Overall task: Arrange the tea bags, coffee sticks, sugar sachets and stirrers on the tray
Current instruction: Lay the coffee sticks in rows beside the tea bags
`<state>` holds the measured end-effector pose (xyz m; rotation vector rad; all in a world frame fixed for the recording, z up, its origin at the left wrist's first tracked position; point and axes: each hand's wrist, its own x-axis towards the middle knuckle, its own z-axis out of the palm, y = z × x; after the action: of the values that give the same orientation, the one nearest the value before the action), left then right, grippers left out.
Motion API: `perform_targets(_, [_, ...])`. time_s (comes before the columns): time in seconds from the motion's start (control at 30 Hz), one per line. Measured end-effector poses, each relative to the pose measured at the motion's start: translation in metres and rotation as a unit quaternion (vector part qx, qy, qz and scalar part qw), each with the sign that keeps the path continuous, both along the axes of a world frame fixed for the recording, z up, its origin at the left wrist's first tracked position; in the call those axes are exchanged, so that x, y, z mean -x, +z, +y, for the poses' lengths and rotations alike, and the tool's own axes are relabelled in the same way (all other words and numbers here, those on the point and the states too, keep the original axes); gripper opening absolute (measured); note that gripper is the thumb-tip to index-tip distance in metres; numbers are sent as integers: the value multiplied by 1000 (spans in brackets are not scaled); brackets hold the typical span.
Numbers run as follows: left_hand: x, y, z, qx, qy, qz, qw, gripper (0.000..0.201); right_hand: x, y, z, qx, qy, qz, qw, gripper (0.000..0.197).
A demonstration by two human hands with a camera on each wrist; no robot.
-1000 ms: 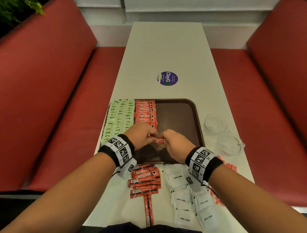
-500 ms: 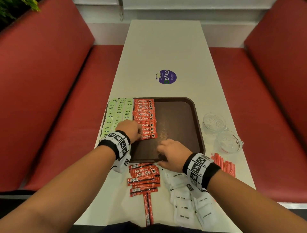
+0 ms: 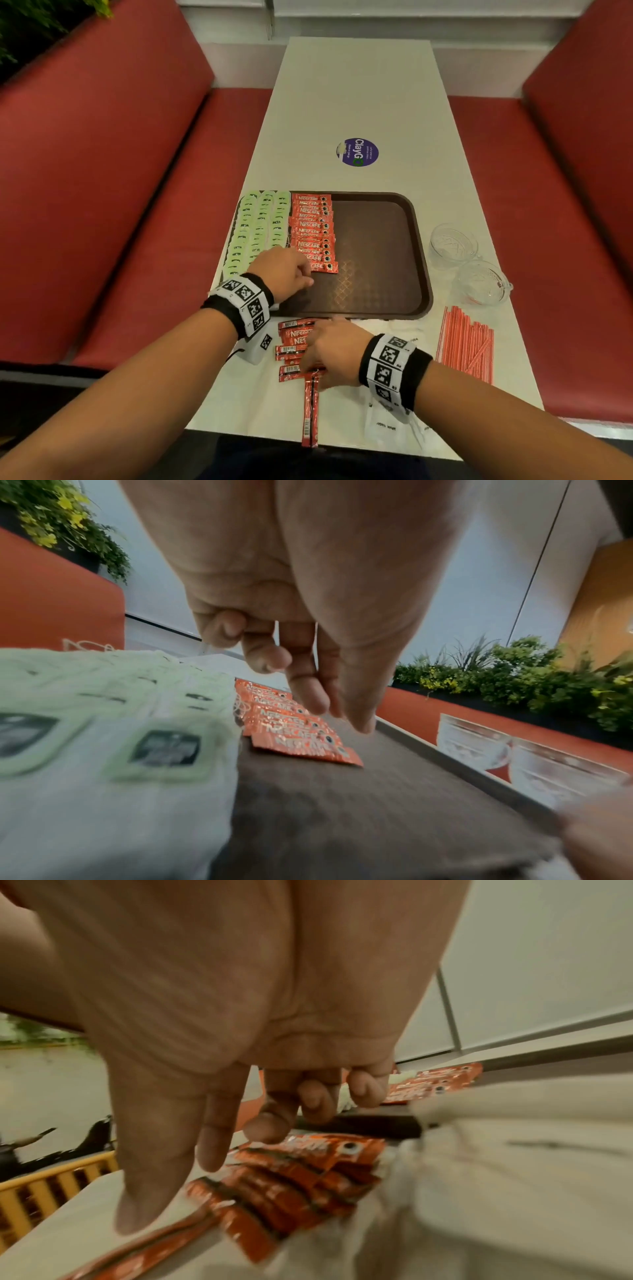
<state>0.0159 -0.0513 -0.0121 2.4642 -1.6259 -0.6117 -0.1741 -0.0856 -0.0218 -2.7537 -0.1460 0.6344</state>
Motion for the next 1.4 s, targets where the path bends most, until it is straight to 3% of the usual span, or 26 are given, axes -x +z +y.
perform_targets(0.13, [12, -6, 42, -42, -62, 23, 997, 9, -5, -4, 22, 25, 57, 14, 998, 43])
perform_targets(0.27, [24, -16, 72, -74, -107, 35, 991, 13, -8, -5, 34, 57, 84, 16, 995, 33])
perform_targets(0.37, [31, -22, 84, -71, -109, 26, 991, 18, -12, -6, 40, 84, 91, 7, 992, 14])
perform_targets(0.53, [37, -28, 93, -52, -94, 15, 994, 18, -13, -8, 47, 128, 81, 25, 988, 17])
perform_targets(0.67, [36, -28, 95, -56, -83, 22, 995, 15, -10, -1, 42, 95, 17, 27, 995, 18])
perform_targets(0.87, [23, -12, 97, -50, -48, 56, 996, 7, -3, 18, 15, -29, -109, 69, 991, 11])
perform_targets(1.0, [13, 3, 97, -29, -41, 76, 996, 14, 2, 23, -7, -67, -202, 12, 977, 27])
perform_targets(1.13, [11, 9, 93, -2, -39, 83, 996, 24, 4, 28, -26, -121, -301, -51, 945, 30])
perform_targets(1.3, [17, 14, 81, 40, -64, 47, 996, 18, 2, 30, -38, -121, -289, -98, 945, 32])
perform_targets(1.4, [19, 17, 71, 71, -56, 54, 994, 19, 0, 26, -45, -132, -275, -81, 949, 10])
